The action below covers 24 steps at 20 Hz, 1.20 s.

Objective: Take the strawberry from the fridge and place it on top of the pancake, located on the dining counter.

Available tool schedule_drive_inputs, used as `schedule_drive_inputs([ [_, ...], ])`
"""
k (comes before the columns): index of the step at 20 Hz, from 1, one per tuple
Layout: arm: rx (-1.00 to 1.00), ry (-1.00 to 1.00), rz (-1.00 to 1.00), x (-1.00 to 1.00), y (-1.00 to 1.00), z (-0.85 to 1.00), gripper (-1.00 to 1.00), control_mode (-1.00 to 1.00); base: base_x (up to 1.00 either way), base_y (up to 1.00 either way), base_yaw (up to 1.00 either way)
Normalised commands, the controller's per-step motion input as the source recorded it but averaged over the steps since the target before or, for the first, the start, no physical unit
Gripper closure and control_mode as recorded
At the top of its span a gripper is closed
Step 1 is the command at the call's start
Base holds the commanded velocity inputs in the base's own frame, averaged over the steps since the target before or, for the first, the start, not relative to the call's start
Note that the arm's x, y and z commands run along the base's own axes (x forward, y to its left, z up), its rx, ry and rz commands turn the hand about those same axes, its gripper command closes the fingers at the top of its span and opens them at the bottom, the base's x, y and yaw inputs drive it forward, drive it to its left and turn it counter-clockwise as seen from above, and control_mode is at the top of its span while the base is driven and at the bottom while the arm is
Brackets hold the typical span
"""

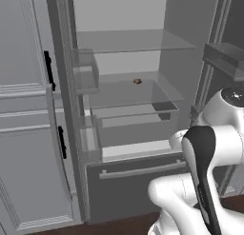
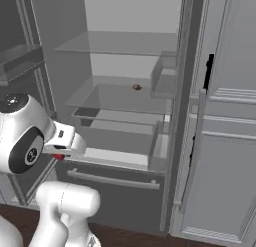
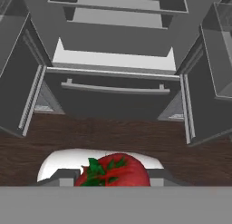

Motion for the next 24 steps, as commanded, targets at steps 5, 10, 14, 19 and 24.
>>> schedule_drive_inputs([
  [5,0.0,0.0,0.0,0.0,0.0,0.0,1.0,1.0,-1.0,0.0,0.2],
  [10,0.0,0.0,0.0,0.0,0.0,0.0,1.0,1.0,-0.96,0.0,0.65],
  [14,0.0,0.0,0.0,0.0,0.0,0.0,1.0,1.0,-0.68,0.0,0.82],
  [19,0.0,0.0,0.0,0.0,0.0,0.0,1.0,1.0,-0.48,0.0,0.93],
  [24,0.0,0.0,0.0,0.0,0.0,0.0,1.0,1.0,-0.27,0.02,0.99],
])
